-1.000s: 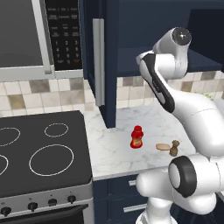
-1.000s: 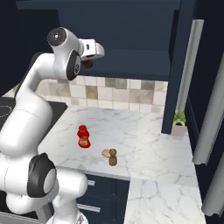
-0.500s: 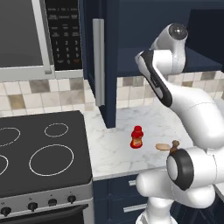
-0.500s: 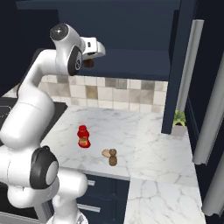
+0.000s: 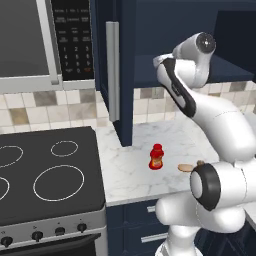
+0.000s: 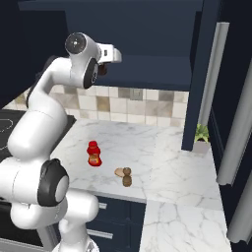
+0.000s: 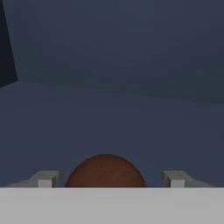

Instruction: There are various items on the counter. Only move the condiments/shakers into the cabinet.

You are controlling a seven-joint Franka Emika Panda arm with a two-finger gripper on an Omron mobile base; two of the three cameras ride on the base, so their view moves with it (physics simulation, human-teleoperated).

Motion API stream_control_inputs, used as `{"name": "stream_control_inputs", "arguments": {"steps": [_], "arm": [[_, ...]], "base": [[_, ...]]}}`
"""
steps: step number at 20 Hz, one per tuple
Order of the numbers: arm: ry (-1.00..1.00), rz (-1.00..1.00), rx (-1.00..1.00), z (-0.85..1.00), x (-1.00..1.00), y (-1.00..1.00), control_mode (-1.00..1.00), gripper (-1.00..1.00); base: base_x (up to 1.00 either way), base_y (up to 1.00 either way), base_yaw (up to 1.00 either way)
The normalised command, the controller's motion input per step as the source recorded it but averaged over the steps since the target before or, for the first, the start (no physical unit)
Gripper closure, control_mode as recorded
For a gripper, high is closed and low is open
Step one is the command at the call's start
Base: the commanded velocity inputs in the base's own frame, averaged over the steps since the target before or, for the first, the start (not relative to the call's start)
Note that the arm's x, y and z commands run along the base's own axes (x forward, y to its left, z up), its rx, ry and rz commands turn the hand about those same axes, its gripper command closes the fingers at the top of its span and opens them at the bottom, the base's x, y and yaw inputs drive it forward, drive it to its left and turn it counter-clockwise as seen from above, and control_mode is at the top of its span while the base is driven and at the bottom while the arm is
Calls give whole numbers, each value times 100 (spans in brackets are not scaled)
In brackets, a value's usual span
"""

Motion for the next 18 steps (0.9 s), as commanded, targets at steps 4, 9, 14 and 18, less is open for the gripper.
{"name": "stream_control_inputs", "arguments": {"steps": [4,9,14,18], "arm": [[-21,-1,9,-11,52,0,-100,-100],[-23,0,9,-12,24,0,-100,-100],[-3,0,3,-1,-2,0,-100,-100],[-8,0,1,14,-89,0,-100,-100]], "base": [[0,0,0],[0,0,0],[0,0,0],[0,0,0]]}}
